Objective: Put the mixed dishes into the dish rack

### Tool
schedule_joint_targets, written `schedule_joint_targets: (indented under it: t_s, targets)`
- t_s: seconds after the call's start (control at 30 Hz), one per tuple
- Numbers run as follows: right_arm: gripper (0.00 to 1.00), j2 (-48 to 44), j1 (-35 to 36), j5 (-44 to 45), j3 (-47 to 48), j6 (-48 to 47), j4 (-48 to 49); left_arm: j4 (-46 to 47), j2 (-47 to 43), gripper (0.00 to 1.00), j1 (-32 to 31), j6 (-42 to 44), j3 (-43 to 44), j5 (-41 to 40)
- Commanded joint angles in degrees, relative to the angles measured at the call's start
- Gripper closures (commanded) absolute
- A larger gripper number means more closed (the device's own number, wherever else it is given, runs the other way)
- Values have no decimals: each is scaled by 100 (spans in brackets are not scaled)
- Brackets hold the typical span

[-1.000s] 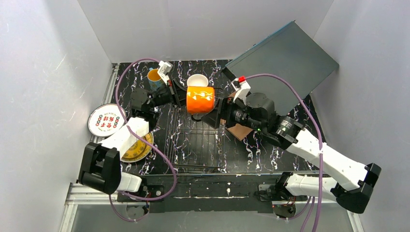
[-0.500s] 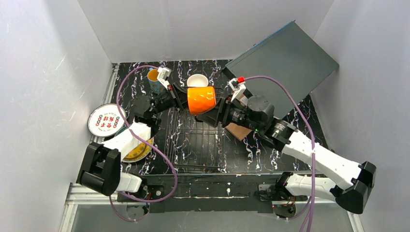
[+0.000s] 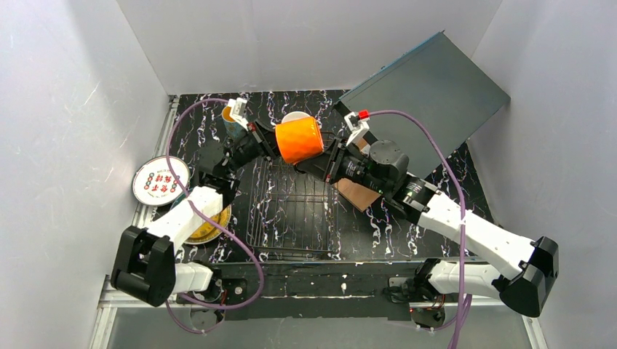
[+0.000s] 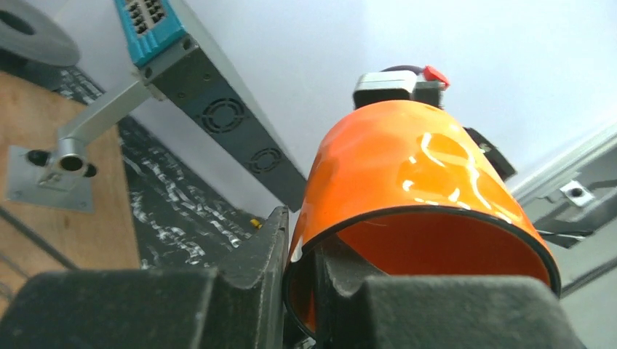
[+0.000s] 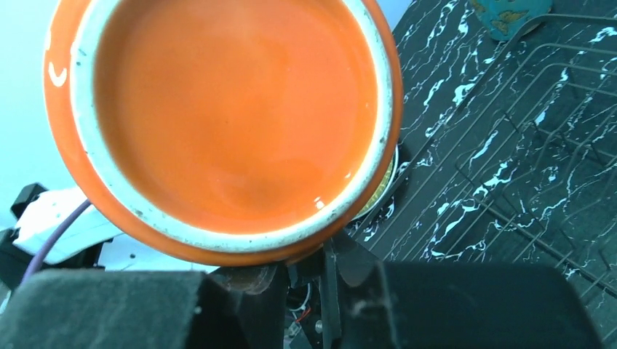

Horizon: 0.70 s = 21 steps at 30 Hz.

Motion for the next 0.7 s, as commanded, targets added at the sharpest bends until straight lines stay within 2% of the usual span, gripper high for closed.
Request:
schedule_joint_targets:
  t_s: [0.0,0.03,0.1,0.13,0.3,0.43,0.57,0.67]
  targets:
    - [99,-74,65,235,283,-231,715,-3282,-338,84,-309,2274,774,496]
    - [99,-130,42,268,276,-303,693,-3951,-451,76,-307,2787,970,304]
    - [99,-218,9,353,341,-435,491,-4919,-702,53,-311,3341,1066,-168]
    - [99,-246,-4,376,429,-529,327,-5227,-829,45,-312,3558,1070,-562]
    - [99,-385,-24,742,944,-1189,-675,-6857,-1238,28,-262,4457,1379,-2559]
    - [99,-456,-15,865,1204,-1663,-1667,-7976,-1367,19,-168,4619,1640,-4489]
    - [99,-489,172,967,1075,-1519,-2393,-8236,-1526,15,-8,4763,1749,-5249]
    - [99,-352,765,1383,1004,-1336,-2907,-8204,-1717,10,75,4785,1681,-5627]
